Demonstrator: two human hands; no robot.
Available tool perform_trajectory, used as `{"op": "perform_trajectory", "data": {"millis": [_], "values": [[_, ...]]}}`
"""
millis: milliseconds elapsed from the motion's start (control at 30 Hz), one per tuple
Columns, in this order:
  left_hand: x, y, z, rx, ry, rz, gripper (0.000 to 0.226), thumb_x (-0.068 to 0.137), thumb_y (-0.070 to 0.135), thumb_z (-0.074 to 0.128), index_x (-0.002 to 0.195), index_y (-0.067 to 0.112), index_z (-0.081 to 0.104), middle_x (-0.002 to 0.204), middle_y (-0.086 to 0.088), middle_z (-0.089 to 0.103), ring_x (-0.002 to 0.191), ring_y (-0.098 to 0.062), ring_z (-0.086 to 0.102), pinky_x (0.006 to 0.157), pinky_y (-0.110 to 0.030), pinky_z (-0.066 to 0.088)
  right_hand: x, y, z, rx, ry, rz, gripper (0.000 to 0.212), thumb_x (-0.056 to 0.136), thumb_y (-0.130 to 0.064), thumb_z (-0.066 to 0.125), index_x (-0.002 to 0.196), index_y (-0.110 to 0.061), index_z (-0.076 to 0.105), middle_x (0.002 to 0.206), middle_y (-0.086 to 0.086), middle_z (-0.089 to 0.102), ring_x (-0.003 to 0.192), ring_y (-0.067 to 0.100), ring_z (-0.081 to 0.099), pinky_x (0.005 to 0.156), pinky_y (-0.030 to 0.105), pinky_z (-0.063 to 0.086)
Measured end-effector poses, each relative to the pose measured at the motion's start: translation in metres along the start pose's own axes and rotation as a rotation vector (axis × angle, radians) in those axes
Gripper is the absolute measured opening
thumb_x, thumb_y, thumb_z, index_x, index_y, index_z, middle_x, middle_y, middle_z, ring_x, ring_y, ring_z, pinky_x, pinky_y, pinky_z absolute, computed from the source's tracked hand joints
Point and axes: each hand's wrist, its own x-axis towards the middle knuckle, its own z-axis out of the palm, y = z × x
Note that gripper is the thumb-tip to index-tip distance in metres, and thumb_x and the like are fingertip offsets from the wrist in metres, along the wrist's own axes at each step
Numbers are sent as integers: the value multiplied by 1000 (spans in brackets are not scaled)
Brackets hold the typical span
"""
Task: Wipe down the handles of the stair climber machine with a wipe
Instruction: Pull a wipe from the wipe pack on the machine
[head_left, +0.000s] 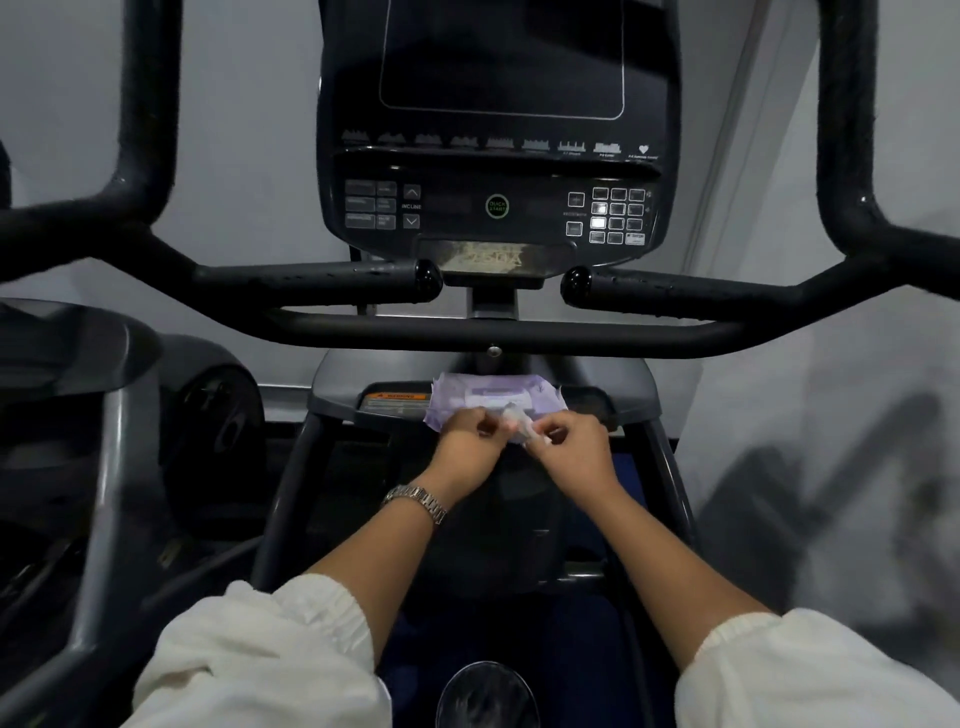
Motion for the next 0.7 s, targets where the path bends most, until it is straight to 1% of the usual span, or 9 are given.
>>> {"op": "perform_trajectory", "data": {"millis": [67,167,233,300,367,467,533,600,700], "values": [[-21,12,-8,-162,-39,-14,17,92,17,60,96,1,66,91,-13,67,82,-19,62,68,-28,51,-19,-13,-1,22,9,-48,6,79,-14,75,79,-7,75,71,-4,65,64,5,59,61,17,46],[-51,32,-22,-289,-54,-24,10,88,16,65,90,6,64,88,-9,69,80,-13,64,66,-20,54,-45,-39,-8,59,26,-111,7,80,-8,68,79,-7,75,71,0,68,66,11,61,61,23,49],[-72,47,-35,-348,-36,-31,8,85,12,68,86,9,61,90,-10,68,83,-16,66,66,-19,55,-62,-62,-17,122,23,-110,10,81,-3,66,82,-5,75,72,1,67,67,10,61,59,16,48],[-95,61,-49,-359,-1,-18,8,85,9,69,84,8,61,93,-13,68,85,-19,67,66,-19,55,-81,-88,-29,193,19,-78,12,80,-1,66,86,-5,75,74,-2,67,69,6,61,60,10,46],[-122,73,-62,-358,15,2,5,87,4,65,82,5,63,91,-14,68,83,-19,67,68,-20,57,-100,-109,-39,247,16,-38,11,79,-2,69,87,-6,76,78,-1,69,74,8,64,65,13,50],[-164,86,-79,-395,31,1,7,89,0,60,83,1,64,89,-16,69,79,-19,68,72,-23,58,-133,-135,-51,378,32,65,8,77,-1,72,85,-4,75,80,7,72,77,18,68,71,29,58],[-194,93,-88,-444,40,-21,10,90,0,58,82,3,61,86,-13,68,77,-18,67,70,-23,58,-160,-151,-60,498,38,164,9,77,4,71,80,-4,72,78,8,70,76,21,68,72,34,60],[-222,97,-95,-481,55,-54,7,93,3,55,87,2,58,89,-14,66,81,-19,66,70,-24,58,-186,-164,-69,604,55,248,13,79,7,68,77,-6,68,78,7,68,76,19,67,70,32,60],[-261,101,-101,-497,65,-116,7,96,9,51,91,4,54,99,-18,62,93,-26,63,73,-29,57,-220,-178,-81,661,101,348,13,81,9,64,80,-4,64,78,4,64,75,16,64,57,24,55]]}}
